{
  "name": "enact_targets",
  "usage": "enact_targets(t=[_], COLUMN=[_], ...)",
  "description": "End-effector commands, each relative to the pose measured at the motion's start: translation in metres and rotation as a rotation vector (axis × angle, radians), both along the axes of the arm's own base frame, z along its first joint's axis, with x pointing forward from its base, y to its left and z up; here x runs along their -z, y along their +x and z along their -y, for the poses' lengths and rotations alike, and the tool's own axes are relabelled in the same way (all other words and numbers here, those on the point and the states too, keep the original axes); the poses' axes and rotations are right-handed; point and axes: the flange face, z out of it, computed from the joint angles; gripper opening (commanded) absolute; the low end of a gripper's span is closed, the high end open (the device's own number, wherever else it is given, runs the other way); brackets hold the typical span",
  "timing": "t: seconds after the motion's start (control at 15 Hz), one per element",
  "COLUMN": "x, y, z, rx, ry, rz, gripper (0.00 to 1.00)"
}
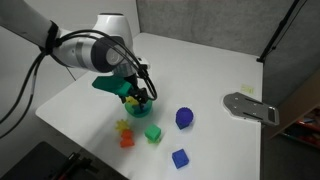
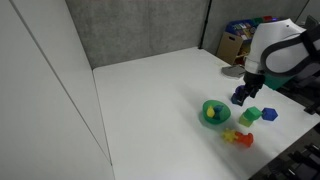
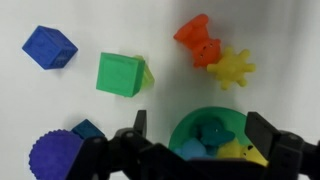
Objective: Put the blue and yellow animal toys into the bowl
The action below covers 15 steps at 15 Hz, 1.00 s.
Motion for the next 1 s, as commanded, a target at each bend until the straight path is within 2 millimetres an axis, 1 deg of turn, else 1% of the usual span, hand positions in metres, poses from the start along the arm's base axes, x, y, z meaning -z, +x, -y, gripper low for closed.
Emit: enact_targets(t=[0.0,0.07,0.13,0.33,0.4,0.53,0.67,0.93], x=[-0.026,-0.039,-0.047,-0.080,-0.095,-0.124,-0.152,-0.200], y=[-0.042,-0.055,-0.065,-0.089,-0.094,-0.101,-0.102,-0.102], z=[0.013,0.019,0.022,0.026,0.025,0.021,0.016,0.002], rx=[0.008,0.012,0.018,0.041,0.051,0.067,0.090,0.113], ry=[0.025,0.028,0.036,0.050,0.053,0.058,0.064,0.076], rz=[-0.038,-0.040,-0.042,-0.038,-0.032,-0.013,0.014,0.074], gripper=[1.00,1.00,1.00,1.00,1.00,1.00,1.00,1.00])
